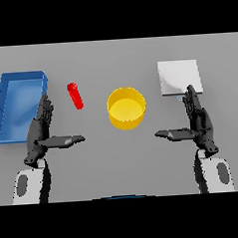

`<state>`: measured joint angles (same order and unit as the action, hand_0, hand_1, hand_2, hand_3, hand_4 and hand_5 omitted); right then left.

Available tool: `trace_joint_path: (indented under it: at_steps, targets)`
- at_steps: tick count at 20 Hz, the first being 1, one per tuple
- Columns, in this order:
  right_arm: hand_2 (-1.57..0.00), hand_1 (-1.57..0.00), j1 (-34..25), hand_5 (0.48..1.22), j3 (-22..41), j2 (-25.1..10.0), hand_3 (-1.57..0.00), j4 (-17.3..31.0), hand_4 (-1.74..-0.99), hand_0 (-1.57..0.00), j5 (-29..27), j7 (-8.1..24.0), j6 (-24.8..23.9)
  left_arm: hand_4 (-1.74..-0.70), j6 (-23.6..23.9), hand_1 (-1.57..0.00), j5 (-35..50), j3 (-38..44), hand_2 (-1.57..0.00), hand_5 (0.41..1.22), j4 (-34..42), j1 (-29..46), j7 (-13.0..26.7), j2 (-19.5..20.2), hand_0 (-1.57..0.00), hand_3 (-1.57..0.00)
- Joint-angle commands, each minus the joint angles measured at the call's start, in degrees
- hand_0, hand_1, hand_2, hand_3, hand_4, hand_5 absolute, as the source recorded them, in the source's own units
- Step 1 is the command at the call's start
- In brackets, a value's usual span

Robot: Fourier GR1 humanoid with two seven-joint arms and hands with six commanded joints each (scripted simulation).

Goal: Pick up the red beaker and tilt it to pour out 1 green nut into yellow bowl. Pick up the yellow bowl and place it on the metallic measuring scale.

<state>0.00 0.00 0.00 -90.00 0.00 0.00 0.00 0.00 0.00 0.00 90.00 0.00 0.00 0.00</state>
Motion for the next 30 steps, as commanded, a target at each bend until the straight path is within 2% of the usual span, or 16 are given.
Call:
trace_joint_path:
  at_steps: [1,6,7,8,9,11,13,15,19,21,22,25,28,29,30]
  targets:
    - [0.00,0.00,0.02,0.578,0.06,0.07,0.00,-0.03,-1.071,0.00,0.02,-0.01,-0.07,-1.14,0.09,0.00,-0.02,-0.03,0.00,0.660,-0.03,-0.07,0.04,-0.06,0.00,0.00]
    - [0.00,0.00,0.25,0.578,0.74,0.76,0.00,-0.25,-1.071,0.00,0.63,0.43,-0.48,-1.14,0.34,0.00,-0.34,-0.41,0.00,0.660,0.10,-0.59,0.66,-0.33,0.00,0.00]
    - [0.00,0.00,2.30,0.578,3.37,-1.60,0.00,-2.81,-1.071,0.00,7.22,-3.74,-2.26,-1.14,-0.04,0.00,-3.51,-3.05,0.00,0.660,3.32,1.64,-0.46,1.04,0.00,0.00]
    - [0.00,0.00,4.23,0.577,5.12,-2.86,0.00,-4.88,-1.072,0.00,11.18,-6.61,-3.20,-1.14,-0.27,0.00,-5.52,-4.76,0.00,0.660,6.65,4.29,-1.50,2.09,0.00,0.00]
    - [0.00,0.00,4.90,0.576,6.88,-3.10,0.00,-6.04,-1.066,0.00,14.43,-6.18,-3.97,-1.14,-0.64,0.00,-7.04,-6.38,0.00,0.660,8.36,6.04,-1.37,2.36,0.00,0.00]
    - [0.00,0.00,5.65,0.581,7.98,-3.29,0.00,-7.08,-1.071,0.00,17.22,-5.33,-4.97,-1.14,-0.79,0.00,-8.31,-7.41,0.00,0.660,10.30,5.96,1.41,3.07,0.00,0.00]
    - [0.00,0.00,5.25,0.592,7.44,-3.85,0.00,-7.89,-1.103,0.00,15.42,-5.12,-3.56,-1.14,-0.82,0.00,-8.57,-7.44,0.00,0.655,10.17,4.76,4.51,3.32,0.00,0.00]
    - [0.00,0.00,5.73,0.607,7.77,-3.79,0.00,-7.91,-1.131,0.00,15.15,-5.38,-2.97,-1.14,-1.09,0.00,-8.69,-7.43,0.00,0.650,9.43,4.66,5.28,3.55,0.00,0.00]
    - [0.00,0.00,5.17,0.626,7.62,-3.58,0.00,-7.68,-1.189,0.00,12.81,-5.81,-1.11,-1.14,-1.56,0.00,-7.95,-5.92,0.00,0.643,3.14,0.25,5.39,3.47,0.00,0.00]
    - [0.00,0.00,4.32,0.627,7.10,-3.38,0.00,-7.44,-1.209,0.00,11.85,-4.83,-0.92,-1.17,-1.60,0.00,-7.47,-4.37,0.00,0.648,-2.21,-3.88,5.38,3.52,0.00,0.00]
    - [0.00,0.00,4.84,0.628,7.34,-3.36,0.00,-7.90,-1.215,0.00,11.96,-5.17,-0.85,-1.18,-1.57,0.00,-7.34,-3.66,0.00,0.650,-4.30,-5.03,3.66,3.68,0.00,0.00]
    - [0.00,0.00,5.72,0.627,7.29,-3.46,0.00,-7.52,-1.225,0.00,11.59,-6.23,-0.38,-1.18,-1.09,0.00,-8.28,-2.42,0.00,0.640,-11.96,-10.57,2.18,3.77,0.00,0.00]
    - [0.00,0.00,5.10,0.625,6.82,-3.82,0.00,-6.85,-1.227,0.00,11.37,-6.20,-0.27,-1.18,-1.64,0.00,-8.31,-1.66,0.00,0.637,-16.75,-14.35,-0.31,4.02,0.00,0.00]
    - [0.00,0.00,5.51,0.626,6.62,-4.39,0.00,-7.99,-1.222,0.00,11.28,-6.31,-0.17,-1.19,-1.61,0.00,-8.47,-1.44,0.00,0.641,-18.66,-15.84,-0.67,3.93,0.00,0.00]
    - [0.00,0.00,5.04,0.626,6.77,-4.00,0.00,-7.73,-1.218,0.00,11.51,-5.31,-0.47,-1.20,-1.48,0.00,-8.46,-1.20,0.00,0.646,-19.88,-17.67,-0.55,3.75,0.00,0.00]
